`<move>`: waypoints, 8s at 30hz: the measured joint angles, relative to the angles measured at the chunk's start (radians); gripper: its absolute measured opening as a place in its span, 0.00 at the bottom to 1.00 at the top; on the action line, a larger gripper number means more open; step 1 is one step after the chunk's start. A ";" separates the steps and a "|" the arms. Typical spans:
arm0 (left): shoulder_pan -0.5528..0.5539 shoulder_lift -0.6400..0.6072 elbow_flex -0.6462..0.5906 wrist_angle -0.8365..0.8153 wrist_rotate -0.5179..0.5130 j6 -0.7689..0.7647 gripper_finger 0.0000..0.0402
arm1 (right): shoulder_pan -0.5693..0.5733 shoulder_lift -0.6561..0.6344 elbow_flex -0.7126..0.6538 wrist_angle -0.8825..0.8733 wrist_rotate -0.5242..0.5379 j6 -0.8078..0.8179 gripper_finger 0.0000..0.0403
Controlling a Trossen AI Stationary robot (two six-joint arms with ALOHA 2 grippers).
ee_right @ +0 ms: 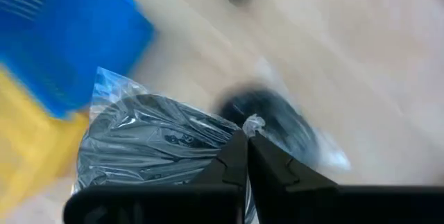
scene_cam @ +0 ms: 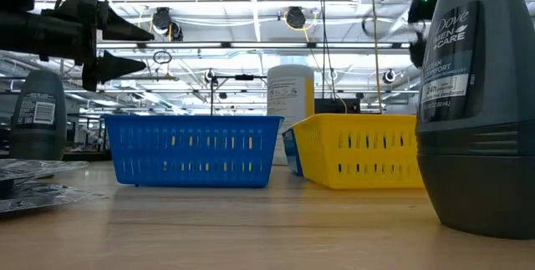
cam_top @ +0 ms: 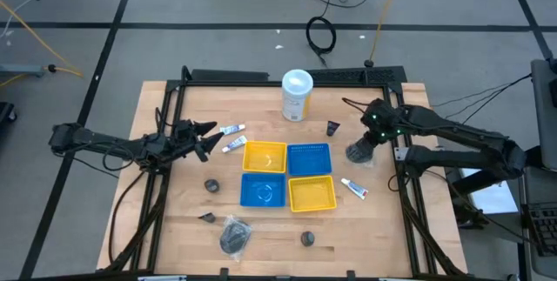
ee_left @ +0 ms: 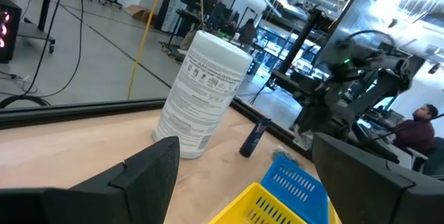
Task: Pick & Place Travel size toiletries
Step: Put the black hairbrush into the bottom blue bin
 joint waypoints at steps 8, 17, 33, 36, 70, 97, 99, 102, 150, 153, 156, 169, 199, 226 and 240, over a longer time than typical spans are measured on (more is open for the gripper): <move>0.000 0.000 0.000 0.005 0.005 -0.018 0.81 | 0.261 0.010 0.077 0.311 0.100 0.060 0.00; 0.000 0.000 0.000 0.004 0.006 -0.022 0.81 | 0.485 0.213 0.078 0.653 0.217 0.067 0.00; 0.000 0.014 0.000 -0.006 -0.004 -0.034 0.81 | 0.679 0.582 0.290 0.803 0.549 -0.108 0.00; 0.000 0.038 0.000 -0.006 -0.004 -0.033 0.81 | 0.703 0.657 0.342 0.832 0.566 -0.147 0.00; 0.000 0.126 0.000 0.162 0.190 0.033 0.81 | 0.729 0.913 0.367 1.224 0.629 -0.248 0.00; 0.000 0.126 0.000 0.160 0.190 0.039 0.81 | 0.721 1.014 0.365 1.372 0.480 -0.275 0.28; 0.000 0.125 0.000 0.160 0.190 0.039 0.81 | 0.721 1.016 0.365 1.391 0.469 -0.286 0.30; 0.000 0.126 0.000 0.159 0.190 0.039 0.81 | 0.722 0.996 0.366 1.399 0.471 -0.326 0.32; -0.618 1.070 1.032 -1.113 0.372 -0.919 0.81 | 0.843 0.914 0.367 1.255 0.471 -0.384 0.35; -0.618 1.121 1.032 -1.077 0.445 -0.957 0.81 | 0.865 0.900 0.364 1.227 0.470 -0.406 0.35; -0.598 1.152 1.032 -1.071 0.511 -0.964 0.81 | 0.875 0.895 0.366 1.227 0.470 -0.409 0.35; -0.535 1.166 1.032 -1.075 0.555 -0.899 0.81 | 0.885 0.898 0.366 1.223 0.474 -0.424 0.35; -0.455 1.217 1.032 -1.107 0.629 -0.773 0.81 | 0.885 0.898 0.366 1.222 0.475 -0.435 0.35; -0.433 1.335 1.032 -1.069 0.730 -0.716 0.48 | 0.885 0.898 0.366 1.200 0.475 -0.440 0.35; -0.432 1.334 1.032 -1.068 0.752 -0.701 0.01 | 0.885 0.898 0.366 1.200 0.475 -0.440 0.35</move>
